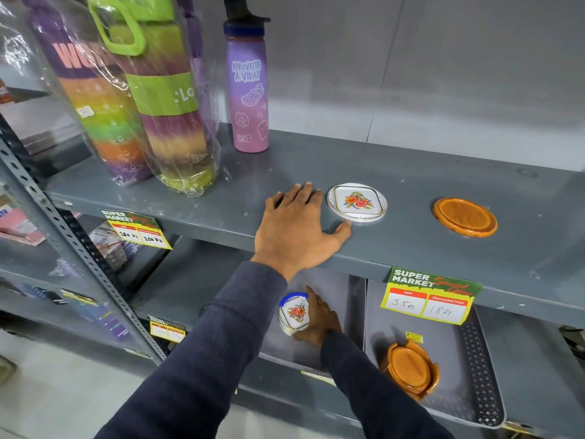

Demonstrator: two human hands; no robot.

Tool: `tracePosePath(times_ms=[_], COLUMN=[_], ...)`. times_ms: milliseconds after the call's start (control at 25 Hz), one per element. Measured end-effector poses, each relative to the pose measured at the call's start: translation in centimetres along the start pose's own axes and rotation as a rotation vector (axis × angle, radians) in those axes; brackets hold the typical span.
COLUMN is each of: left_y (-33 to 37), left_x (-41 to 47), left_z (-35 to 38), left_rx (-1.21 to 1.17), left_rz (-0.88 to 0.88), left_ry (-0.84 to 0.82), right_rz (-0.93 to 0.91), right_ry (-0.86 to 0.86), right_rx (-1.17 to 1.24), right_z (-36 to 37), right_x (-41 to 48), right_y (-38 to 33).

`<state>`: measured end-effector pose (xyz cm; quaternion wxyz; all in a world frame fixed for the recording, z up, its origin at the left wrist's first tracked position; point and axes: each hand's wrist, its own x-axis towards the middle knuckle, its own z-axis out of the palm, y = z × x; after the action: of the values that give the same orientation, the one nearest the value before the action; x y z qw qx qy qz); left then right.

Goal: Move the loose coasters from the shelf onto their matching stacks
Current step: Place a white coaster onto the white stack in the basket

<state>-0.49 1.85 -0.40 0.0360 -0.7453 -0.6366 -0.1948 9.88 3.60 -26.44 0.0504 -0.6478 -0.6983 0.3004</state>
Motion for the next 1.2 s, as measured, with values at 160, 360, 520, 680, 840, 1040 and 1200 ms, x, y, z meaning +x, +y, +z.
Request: tracePosePath(times_ms=[160,360,520,680,840,1040,1200], left_y=[0.0,0.1,0.1,0.2,0.1,0.0,-0.1], left_x=[-0.1,-0.1,-0.2,-0.2,-0.1,-0.1,-0.1], left_z=[-0.2,-0.3,-0.5,-0.5,-0.2,-0.1,-0.2], left_rx=[-0.005,-0.013,-0.010,0.000,0.000,-0.006,-0.012], left_rz=[0.004,0.002,0.003,-0.004,0.002,-0.003,0.001], left_ry=[-0.010,-0.018,-0.029,-0.027,-0.047,-0.037,-0.038], right_rz=[-0.019,-0.264,-0.533,-0.754,-0.808,-0.375,0.138], right_ry=[-0.001,0.239,0.411,0.584,0.805,1.071,0.903], right_rx=[0.001,0.175,0.331,0.477,0.441,0.177,0.082], right_z=[-0.6,-4.6,-9.7,-14.2,-19.6,-27.2,-28.8], right_x=[-0.5,-5.2,-12.5,-19.5,-22.0,-18.0,-14.7], right_y=[-0.1,-2.0,-4.4,-6.8,-7.5,-2.7,1.3])
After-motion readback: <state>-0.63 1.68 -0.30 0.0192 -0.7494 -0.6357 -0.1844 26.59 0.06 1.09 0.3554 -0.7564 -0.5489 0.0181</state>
